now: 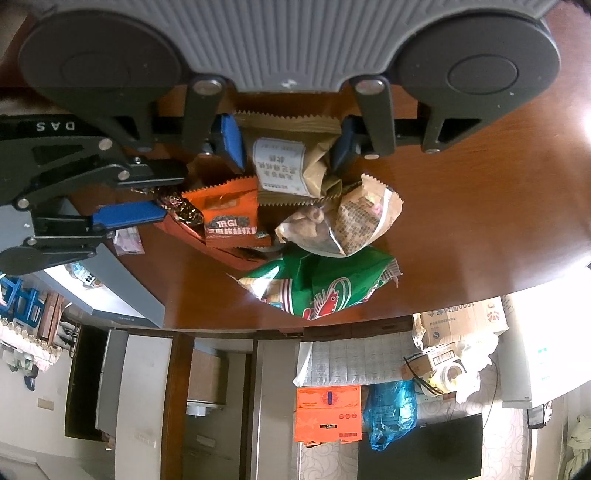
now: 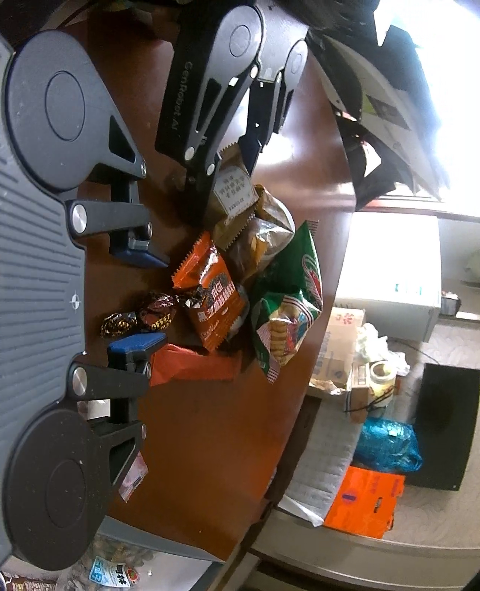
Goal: Organize snacks
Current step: 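Grasp the beige labelled packet with the left tool while the right tool grasps brown chocolate candies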
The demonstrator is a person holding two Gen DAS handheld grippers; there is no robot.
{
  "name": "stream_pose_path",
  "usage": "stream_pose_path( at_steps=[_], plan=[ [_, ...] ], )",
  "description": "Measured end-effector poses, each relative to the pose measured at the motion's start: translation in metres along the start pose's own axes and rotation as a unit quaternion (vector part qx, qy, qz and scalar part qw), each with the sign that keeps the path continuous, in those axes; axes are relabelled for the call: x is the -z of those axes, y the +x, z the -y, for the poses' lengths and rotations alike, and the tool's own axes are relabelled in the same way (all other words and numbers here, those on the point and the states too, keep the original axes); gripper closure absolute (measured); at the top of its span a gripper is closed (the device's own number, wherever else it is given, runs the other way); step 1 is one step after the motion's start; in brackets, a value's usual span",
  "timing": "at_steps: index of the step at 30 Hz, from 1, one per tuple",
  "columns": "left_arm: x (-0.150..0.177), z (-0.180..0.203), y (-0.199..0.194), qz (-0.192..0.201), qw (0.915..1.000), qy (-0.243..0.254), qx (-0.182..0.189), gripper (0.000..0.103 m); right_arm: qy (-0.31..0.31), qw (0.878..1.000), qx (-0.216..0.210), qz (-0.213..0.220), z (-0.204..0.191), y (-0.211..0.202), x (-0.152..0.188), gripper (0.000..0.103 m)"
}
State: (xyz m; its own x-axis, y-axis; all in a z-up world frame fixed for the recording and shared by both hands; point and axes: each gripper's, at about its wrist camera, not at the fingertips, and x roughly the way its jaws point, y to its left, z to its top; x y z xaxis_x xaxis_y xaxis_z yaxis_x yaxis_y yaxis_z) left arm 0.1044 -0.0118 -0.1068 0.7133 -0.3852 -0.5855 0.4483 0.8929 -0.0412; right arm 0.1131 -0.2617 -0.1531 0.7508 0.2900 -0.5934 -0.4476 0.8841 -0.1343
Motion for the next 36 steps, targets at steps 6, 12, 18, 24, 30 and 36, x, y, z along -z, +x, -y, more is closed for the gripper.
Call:
stream_pose_path(
  at_steps=[6,12,18,24,30,36],
  plan=[
    [0.003,0.000,-0.003,-0.003,1.0000,0.000,0.003,0.055,-0.002,1.000,-0.012,-0.008,-0.002,-0.004,0.001,0.068],
    [0.004,0.000,-0.003,-0.002,1.0000,-0.007,0.007,0.055,0.035,0.999,-0.025,-0.001,0.002,0.000,0.001,0.058],
    [0.004,0.000,-0.001,0.000,0.9999,-0.008,0.007,0.056,0.039,0.999,-0.010,0.001,0.000,0.000,0.002,0.050],
    [0.002,0.002,-0.004,0.003,0.9999,0.004,0.011,0.059,0.042,0.999,-0.025,-0.009,-0.001,-0.002,-0.003,0.078],
    [0.000,0.004,-0.011,0.006,0.9999,0.007,0.010,0.059,0.030,0.999,-0.024,-0.010,-0.004,-0.009,-0.004,0.078],
    [0.000,0.005,-0.015,0.007,0.9999,0.011,0.010,0.059,0.031,0.999,-0.026,-0.007,-0.004,-0.016,-0.008,0.078]
  ],
)
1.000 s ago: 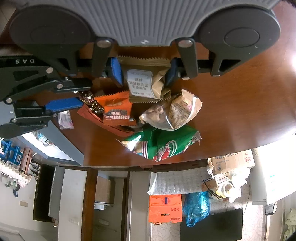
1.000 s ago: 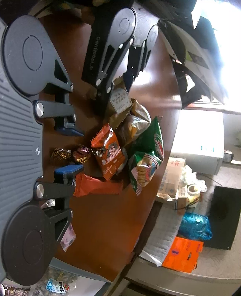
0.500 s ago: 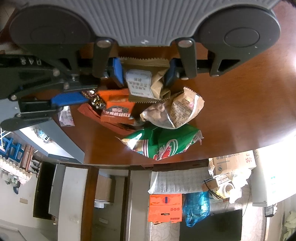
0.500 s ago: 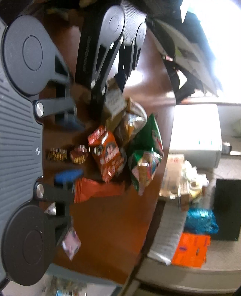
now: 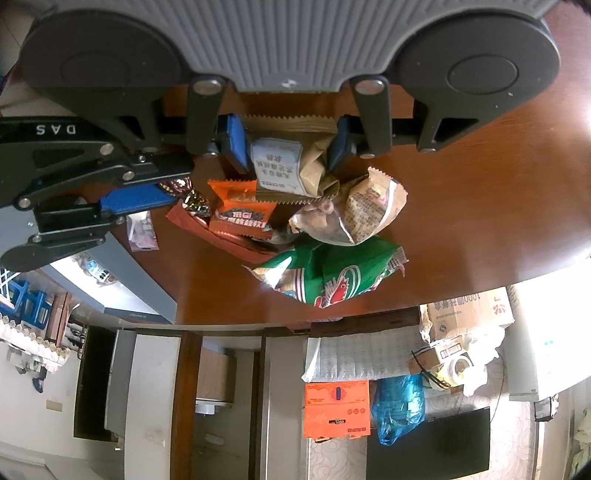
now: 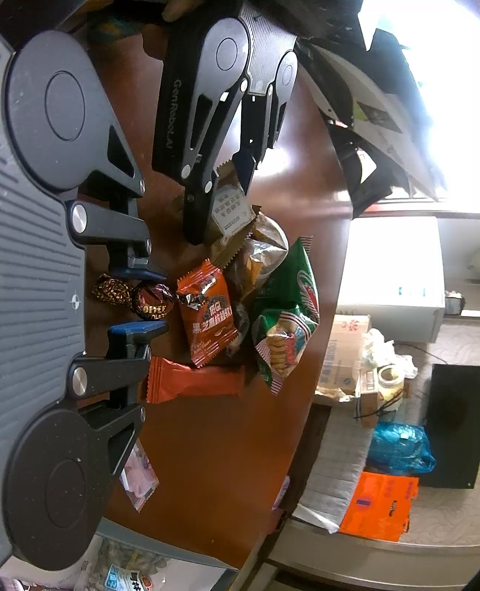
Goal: Organize snacks
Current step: 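Grasp the beige labelled packet with the left tool while the right tool grasps brown chocolate candies, then carry the beige packet with the left tool while the right tool carries the candies over the box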
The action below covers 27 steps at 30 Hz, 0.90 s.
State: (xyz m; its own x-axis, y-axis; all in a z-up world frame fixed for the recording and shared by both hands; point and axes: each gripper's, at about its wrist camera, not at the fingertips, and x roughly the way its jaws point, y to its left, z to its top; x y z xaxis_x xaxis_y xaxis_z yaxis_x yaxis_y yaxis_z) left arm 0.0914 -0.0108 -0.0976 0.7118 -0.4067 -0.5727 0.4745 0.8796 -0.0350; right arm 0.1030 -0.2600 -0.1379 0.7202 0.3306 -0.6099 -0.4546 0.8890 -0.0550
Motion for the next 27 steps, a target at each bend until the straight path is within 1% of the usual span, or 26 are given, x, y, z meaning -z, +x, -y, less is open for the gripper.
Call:
stream_pose_path(
  at_steps=[6,18,27],
  plan=[
    [-0.005,0.002,-0.008,0.009,0.9999,-0.006,-0.008,0.059,-0.003,1.000,0.001,0.006,-0.002,-0.008,-0.003,0.078],
    [-0.015,0.020,-0.013,0.015,0.9997,0.005,-0.016,0.059,-0.001,1.000,0.014,0.013,0.002,-0.030,-0.006,0.078],
    [-0.024,0.048,-0.014,0.024,0.9995,0.019,-0.009,0.059,0.002,0.999,0.028,0.017,0.010,-0.049,-0.005,0.078]
  ],
)
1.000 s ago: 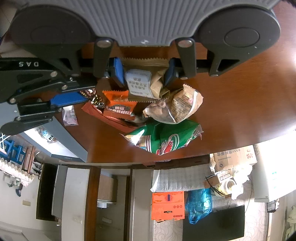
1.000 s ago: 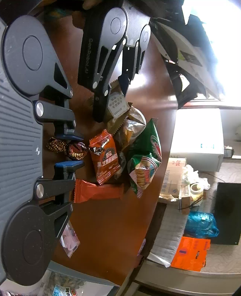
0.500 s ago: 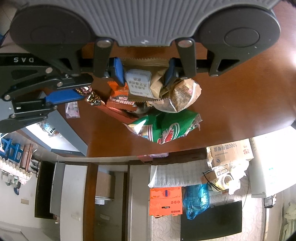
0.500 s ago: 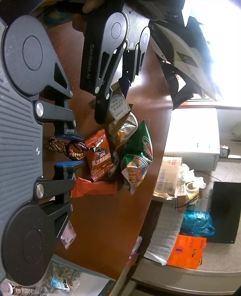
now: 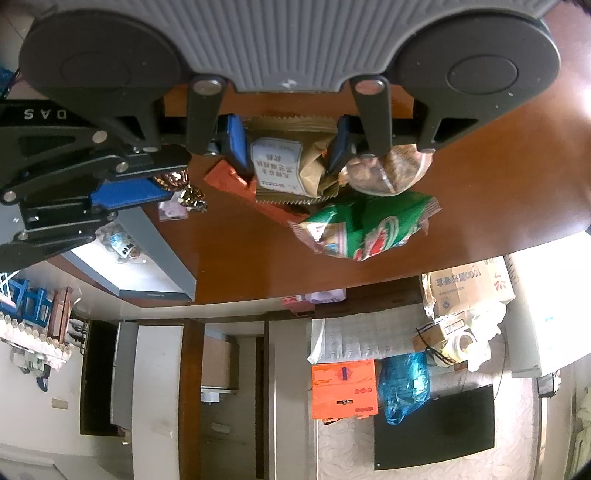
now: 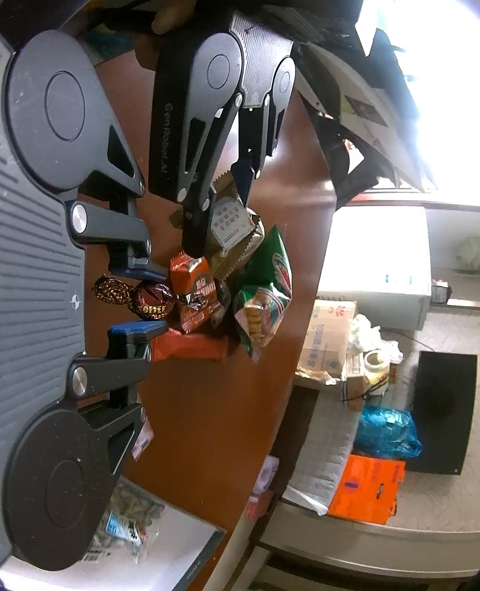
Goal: Organize snacks
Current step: 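Carry the beige packet with the left tool while the right tool carries the candies over the box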
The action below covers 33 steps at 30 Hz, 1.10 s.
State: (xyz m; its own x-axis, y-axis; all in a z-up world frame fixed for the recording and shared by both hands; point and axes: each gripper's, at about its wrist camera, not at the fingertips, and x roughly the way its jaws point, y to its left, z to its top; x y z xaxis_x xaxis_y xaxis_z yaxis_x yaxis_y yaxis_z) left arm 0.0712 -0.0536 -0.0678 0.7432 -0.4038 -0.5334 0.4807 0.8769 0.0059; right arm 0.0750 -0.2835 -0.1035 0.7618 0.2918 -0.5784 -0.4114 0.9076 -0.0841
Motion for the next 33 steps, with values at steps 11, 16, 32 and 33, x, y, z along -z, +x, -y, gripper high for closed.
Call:
stream_pose_path(
  at_steps=[11,16,32,33],
  plan=[
    [-0.012,0.025,0.002,0.004,0.9999,0.000,0.016,0.059,0.008,1.000,0.012,0.004,0.012,-0.019,0.003,0.078],
    [-0.014,0.030,0.001,0.005,0.9998,-0.003,0.017,0.059,0.009,1.000,0.015,0.005,0.013,-0.022,0.003,0.078],
    [-0.016,0.028,0.002,0.000,0.9999,0.007,0.013,0.059,0.007,1.000,0.014,0.004,0.012,-0.023,-0.001,0.078],
    [-0.016,0.028,0.002,0.000,0.9999,0.006,0.012,0.059,0.006,1.000,0.013,0.004,0.012,-0.023,-0.001,0.078]
  ],
)
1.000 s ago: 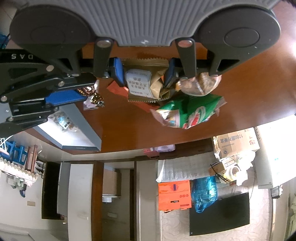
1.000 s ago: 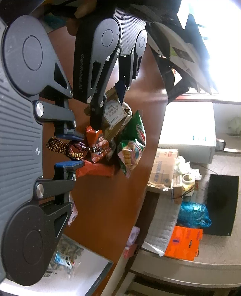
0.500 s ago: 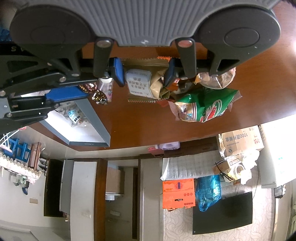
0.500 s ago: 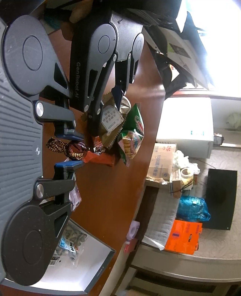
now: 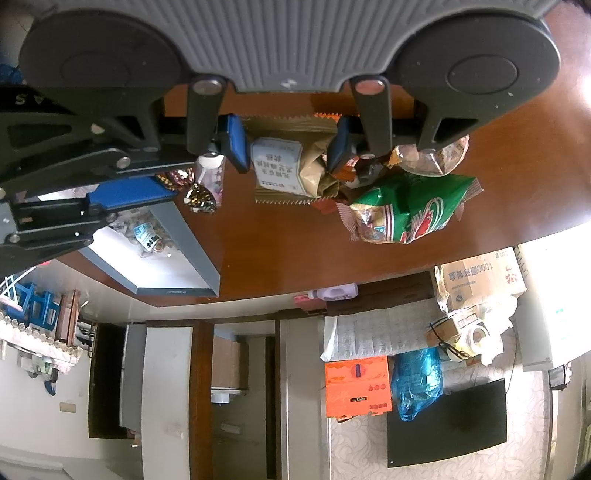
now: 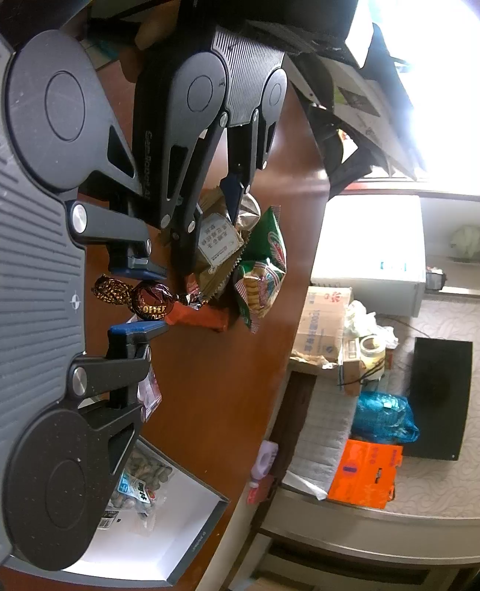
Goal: Organize snacks
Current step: 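Carry the beige packet with the left tool while the right tool carries the candies over the box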
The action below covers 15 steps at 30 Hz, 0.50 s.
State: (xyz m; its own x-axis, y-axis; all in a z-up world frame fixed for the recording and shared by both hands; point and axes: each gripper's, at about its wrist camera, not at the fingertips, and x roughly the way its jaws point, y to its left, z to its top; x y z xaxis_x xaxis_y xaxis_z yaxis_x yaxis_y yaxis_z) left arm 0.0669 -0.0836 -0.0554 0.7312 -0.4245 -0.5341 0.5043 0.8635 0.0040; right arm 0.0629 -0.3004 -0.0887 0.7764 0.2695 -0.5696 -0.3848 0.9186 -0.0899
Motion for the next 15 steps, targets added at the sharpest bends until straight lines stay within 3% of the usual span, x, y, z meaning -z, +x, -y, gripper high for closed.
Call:
stream_pose_path(
  at_steps=[15],
  plan=[
    [-0.010,0.012,0.003,0.003,1.0000,-0.008,-0.002,0.059,0.013,1.000,0.008,0.007,0.009,-0.006,0.000,0.078]
  ],
)
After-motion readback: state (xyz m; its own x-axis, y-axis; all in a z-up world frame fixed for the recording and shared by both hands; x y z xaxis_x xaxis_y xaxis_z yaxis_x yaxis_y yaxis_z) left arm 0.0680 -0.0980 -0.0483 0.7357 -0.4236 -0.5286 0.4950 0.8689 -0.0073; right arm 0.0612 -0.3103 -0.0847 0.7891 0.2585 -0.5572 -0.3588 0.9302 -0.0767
